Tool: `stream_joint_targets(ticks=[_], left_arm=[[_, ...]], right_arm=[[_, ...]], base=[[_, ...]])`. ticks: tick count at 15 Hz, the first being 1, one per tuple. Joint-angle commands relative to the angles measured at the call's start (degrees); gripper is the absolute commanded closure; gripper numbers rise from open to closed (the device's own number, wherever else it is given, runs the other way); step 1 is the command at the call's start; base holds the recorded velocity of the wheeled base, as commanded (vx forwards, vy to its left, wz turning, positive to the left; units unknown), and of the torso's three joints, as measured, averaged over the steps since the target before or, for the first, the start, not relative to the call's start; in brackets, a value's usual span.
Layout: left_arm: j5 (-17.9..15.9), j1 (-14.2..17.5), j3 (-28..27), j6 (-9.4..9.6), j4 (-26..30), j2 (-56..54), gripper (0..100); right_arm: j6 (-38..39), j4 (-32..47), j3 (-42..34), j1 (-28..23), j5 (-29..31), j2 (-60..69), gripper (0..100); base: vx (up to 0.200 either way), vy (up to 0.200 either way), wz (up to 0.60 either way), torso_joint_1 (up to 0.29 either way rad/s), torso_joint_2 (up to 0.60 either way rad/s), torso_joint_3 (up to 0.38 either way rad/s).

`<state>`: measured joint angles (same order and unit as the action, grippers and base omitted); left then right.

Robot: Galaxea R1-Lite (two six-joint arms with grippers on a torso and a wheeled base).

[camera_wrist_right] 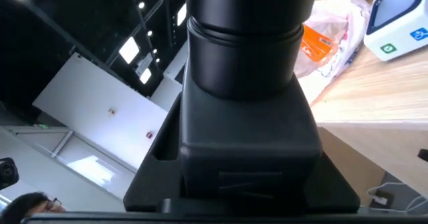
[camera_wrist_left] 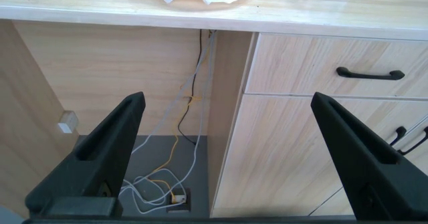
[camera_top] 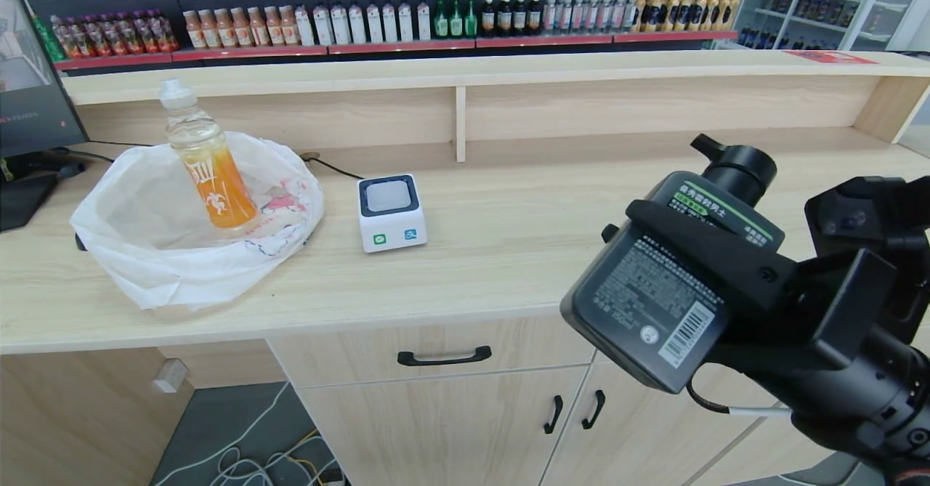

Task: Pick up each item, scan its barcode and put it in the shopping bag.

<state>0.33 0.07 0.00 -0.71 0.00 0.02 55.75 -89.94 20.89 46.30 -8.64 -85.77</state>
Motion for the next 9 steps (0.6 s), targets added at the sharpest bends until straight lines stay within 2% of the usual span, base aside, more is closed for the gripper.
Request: stream_joint_targets(ticks=[1,9], left_arm=[[0.02,0.01,0.0,-0.08,0.0,-0.02,0],[0.02,0.01,0.0,0.0,0.0,-0.02,0]], right_arm=[[-0.64,-0.06,0.99,0.11,-0.67,0.17,100],[-3.28,-0.06,0.02,2.74,-1.73,1.49,100]], base=[[0.0,0.0,0.0,0.0,0.0,0.0],[0.0,0.0,0.0,0.0,0.0,0.0]])
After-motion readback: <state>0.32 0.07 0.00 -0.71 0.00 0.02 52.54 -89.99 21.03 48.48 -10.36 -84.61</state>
